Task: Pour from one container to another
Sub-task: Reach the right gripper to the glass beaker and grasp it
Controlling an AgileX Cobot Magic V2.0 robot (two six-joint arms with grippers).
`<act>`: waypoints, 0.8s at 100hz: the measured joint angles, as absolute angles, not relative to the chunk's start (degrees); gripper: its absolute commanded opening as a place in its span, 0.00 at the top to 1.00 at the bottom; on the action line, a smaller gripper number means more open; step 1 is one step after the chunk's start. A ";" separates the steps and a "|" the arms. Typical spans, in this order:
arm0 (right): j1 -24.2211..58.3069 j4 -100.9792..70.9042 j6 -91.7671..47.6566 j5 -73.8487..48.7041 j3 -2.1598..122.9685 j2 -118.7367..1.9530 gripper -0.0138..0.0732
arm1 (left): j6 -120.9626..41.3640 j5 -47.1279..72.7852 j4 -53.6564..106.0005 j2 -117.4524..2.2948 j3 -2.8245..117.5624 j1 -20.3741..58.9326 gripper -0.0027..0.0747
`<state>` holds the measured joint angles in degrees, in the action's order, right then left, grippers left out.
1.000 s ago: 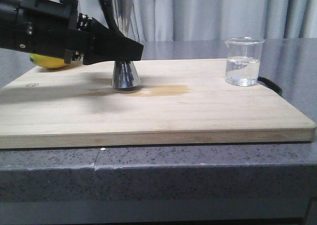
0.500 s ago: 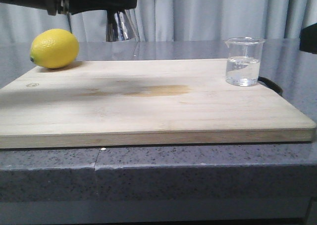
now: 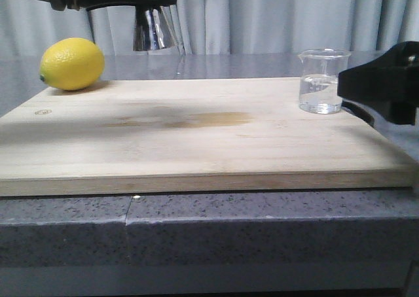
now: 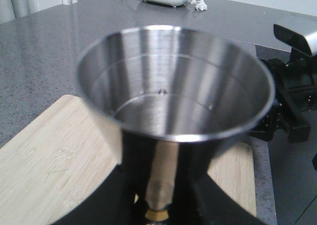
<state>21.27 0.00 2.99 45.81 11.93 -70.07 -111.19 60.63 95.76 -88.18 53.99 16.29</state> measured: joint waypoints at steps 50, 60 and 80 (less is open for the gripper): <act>21.27 1.46 2.99 56.34 17.92 -86.56 0.28 | -110.60 61.44 94.37 -88.18 53.99 16.29 0.99; 21.27 1.46 2.74 56.58 19.00 -86.90 0.28 | -110.60 61.53 94.34 -88.18 53.99 16.29 0.99; 21.27 1.48 1.98 56.70 20.98 -86.94 0.28 | -110.47 61.66 94.24 -88.18 53.99 16.29 0.99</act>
